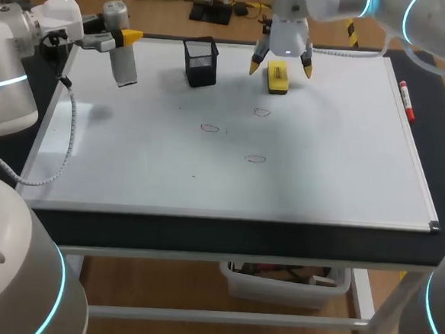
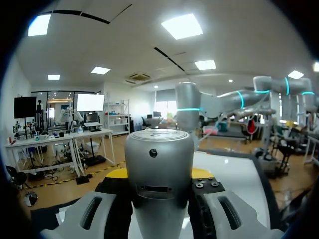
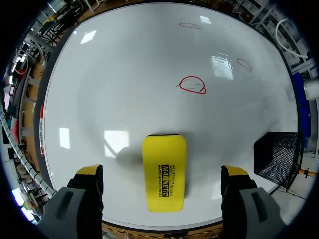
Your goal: Pick up the inspection probe, press it on each red-marked spot on the whiteboard one by one, put down the probe, pick up the eraser, and wipe off all the red marks.
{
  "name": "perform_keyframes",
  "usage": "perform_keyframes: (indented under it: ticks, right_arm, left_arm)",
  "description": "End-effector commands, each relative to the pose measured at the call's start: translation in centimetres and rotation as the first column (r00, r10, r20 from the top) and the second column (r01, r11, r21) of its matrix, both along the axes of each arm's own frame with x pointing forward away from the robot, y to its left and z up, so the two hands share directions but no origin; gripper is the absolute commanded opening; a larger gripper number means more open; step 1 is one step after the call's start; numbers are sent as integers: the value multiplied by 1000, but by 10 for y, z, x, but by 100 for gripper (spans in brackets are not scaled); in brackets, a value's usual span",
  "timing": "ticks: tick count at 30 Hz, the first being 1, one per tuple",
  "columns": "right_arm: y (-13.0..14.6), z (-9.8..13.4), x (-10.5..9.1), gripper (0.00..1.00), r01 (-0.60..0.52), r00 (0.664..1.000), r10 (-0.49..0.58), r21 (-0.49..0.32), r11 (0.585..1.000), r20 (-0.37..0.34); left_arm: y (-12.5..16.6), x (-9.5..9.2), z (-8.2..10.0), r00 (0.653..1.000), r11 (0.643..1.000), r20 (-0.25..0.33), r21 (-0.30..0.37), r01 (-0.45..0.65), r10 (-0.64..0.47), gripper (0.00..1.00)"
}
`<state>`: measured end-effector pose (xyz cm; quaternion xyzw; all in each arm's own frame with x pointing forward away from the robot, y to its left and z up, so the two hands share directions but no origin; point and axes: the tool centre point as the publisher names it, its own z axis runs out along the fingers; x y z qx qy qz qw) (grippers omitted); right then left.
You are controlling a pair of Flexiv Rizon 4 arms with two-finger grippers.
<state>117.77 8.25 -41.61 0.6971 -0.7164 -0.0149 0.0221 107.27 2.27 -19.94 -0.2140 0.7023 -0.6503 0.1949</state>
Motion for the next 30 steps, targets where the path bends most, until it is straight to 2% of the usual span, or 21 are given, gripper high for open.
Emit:
perform_keyframes:
  ticks: [1, 7, 8, 10, 13, 15, 21, 30]
  right_arm:
    - [1, -1, 0, 100, -3, 1000, 3, 1, 1000, 2]
    - [1, -4, 0, 100, -10, 1000, 10, -1, 1000, -3]
    - [1, -4, 0, 95, -12, 1000, 12, 0, 1000, -4]
    - [1, -5, -1, 49, -14, 1000, 14, 2, 1000, -7]
    - [1, -6, -2, 30, -13, 1000, 13, 4, 1000, -10]
    - [0, -5, -3, 0, -13, 1000, 13, 5, 1000, -8]
    - [-3, 3, -7, 0, -14, 1000, 14, 11, 1000, 3]
    - [-27, 16, -15, 0, 6, 1000, -6, 6, 1000, 16]
  left_arm:
    - [0, 0, 0, 1000, 1000, 4, -2, -1, 1, 0]
    - [0, 0, 0, 1000, 1000, 4, -2, -1, 1, 0]
    - [0, 0, 0, 1000, 1000, 4, -2, -1, 1, 0]
    - [0, 0, 0, 1000, 1000, 4, -2, -1, 1, 0]
    - [0, 0, 0, 1000, 1000, 4, -2, -1, 1, 0]
    - [0, 0, 0, 1000, 1000, 4, -2, -1, 1, 0]
    - [0, 0, 0, 1000, 1000, 4, -2, -1, 1, 0]
    - [0, 0, 0, 1000, 1000, 4, -2, -1, 1, 0]
